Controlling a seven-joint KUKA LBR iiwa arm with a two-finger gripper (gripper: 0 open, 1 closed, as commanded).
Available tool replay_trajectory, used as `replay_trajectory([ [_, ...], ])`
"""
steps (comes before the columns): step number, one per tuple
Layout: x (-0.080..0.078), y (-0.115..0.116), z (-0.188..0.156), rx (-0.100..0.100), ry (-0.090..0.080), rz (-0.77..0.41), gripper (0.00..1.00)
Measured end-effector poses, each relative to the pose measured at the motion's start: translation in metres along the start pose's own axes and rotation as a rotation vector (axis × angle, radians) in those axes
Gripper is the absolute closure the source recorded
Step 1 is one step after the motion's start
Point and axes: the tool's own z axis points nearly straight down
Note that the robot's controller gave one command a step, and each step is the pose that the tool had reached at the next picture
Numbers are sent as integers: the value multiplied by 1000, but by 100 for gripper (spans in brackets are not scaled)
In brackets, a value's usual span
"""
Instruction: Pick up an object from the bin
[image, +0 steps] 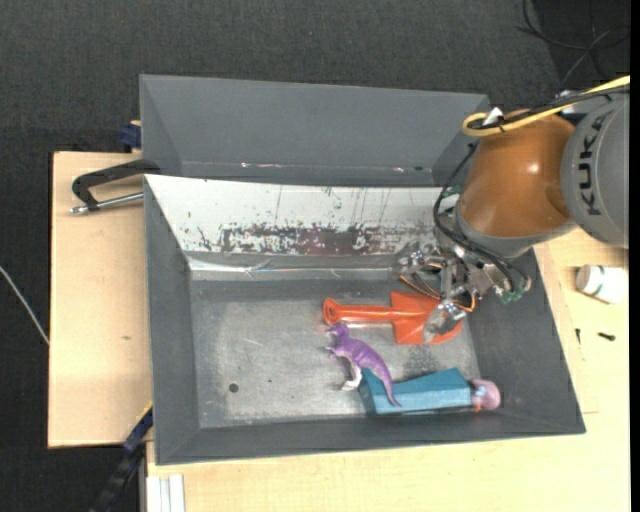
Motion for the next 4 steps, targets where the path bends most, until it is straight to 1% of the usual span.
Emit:
replay_trajectory([
  [1, 1, 2, 61, -2, -3, -291, 100],
  [2, 1, 2, 61, -2, -3, -291, 100],
  [3, -4, 5, -16, -4, 4, -279, 100],
  [4, -4, 4, -16, -4, 4, -279, 100],
])
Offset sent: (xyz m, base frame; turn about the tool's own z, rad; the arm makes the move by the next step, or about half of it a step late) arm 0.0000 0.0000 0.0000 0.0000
